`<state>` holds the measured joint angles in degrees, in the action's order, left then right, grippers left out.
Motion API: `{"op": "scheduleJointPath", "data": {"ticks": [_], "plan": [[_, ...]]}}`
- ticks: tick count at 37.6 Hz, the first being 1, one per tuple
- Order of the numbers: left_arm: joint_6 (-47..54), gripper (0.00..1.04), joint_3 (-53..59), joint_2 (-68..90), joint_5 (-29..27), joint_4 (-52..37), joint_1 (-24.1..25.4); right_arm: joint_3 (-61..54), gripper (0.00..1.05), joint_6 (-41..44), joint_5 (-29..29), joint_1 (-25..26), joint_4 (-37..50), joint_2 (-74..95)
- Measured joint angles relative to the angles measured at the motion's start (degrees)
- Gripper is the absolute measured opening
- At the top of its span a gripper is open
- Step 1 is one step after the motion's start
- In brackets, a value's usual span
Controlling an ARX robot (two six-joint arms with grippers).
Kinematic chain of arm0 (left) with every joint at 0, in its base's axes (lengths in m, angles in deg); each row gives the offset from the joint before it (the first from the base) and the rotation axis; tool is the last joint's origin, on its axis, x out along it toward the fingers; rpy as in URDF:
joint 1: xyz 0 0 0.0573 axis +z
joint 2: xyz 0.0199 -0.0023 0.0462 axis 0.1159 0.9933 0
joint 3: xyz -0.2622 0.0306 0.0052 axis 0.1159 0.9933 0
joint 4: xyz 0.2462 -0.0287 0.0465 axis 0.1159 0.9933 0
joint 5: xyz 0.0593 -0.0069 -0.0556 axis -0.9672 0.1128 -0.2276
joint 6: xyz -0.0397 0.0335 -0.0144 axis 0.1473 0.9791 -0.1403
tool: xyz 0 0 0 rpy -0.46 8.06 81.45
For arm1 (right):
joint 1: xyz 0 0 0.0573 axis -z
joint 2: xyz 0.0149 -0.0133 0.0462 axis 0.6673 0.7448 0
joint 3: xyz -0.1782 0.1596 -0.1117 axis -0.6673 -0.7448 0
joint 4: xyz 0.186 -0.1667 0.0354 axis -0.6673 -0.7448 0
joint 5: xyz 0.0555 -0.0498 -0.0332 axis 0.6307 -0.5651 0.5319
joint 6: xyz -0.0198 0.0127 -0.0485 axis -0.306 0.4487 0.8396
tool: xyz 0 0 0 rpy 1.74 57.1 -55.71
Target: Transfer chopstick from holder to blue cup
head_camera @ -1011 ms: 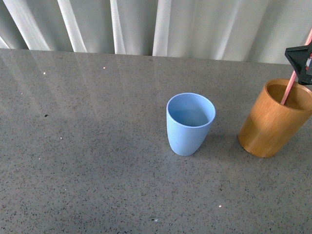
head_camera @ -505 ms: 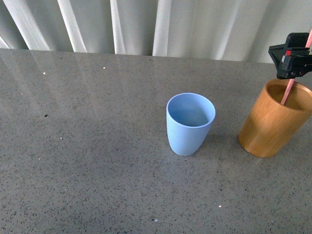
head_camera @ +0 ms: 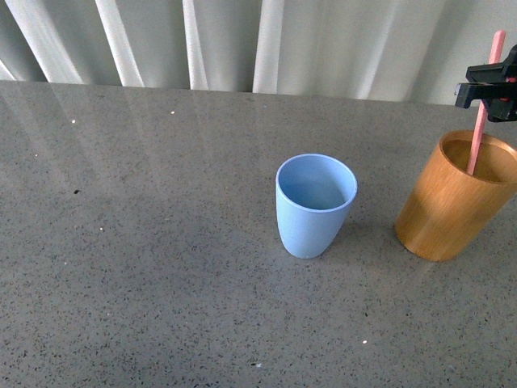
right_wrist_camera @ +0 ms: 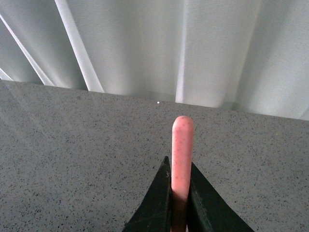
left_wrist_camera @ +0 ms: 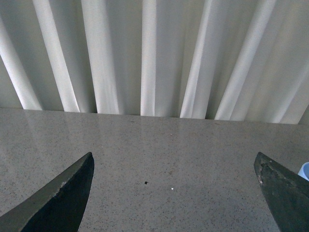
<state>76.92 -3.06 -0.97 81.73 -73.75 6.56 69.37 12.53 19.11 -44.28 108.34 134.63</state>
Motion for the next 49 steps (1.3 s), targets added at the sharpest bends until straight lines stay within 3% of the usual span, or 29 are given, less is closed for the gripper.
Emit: {"op": "scheduleJointPath", "data": {"ticks": [20, 33, 42, 49], "plan": [[0.02, 0.98, 0.0, 0.0, 0.0, 0.0, 0.0, -3.1, 0.02, 2.54, -0.04, -2.03, -5.51, -19.47], [0.0, 0.98, 0.0, 0.0, -0.02, 0.0, 0.0, 4.26, 0.02, 0.66, 1.38, -9.73, -15.82, -30.88], [0.02, 0.98, 0.0, 0.0, 0.0, 0.0, 0.0, 4.92, 0.02, 0.17, 0.83, -17.14, -14.12, -25.86], [0.0, 0.98, 0.0, 0.0, 0.0, 0.0, 0.0, 5.62, 0.02, 0.26, 0.39, -20.11, -11.28, -18.12]]}}
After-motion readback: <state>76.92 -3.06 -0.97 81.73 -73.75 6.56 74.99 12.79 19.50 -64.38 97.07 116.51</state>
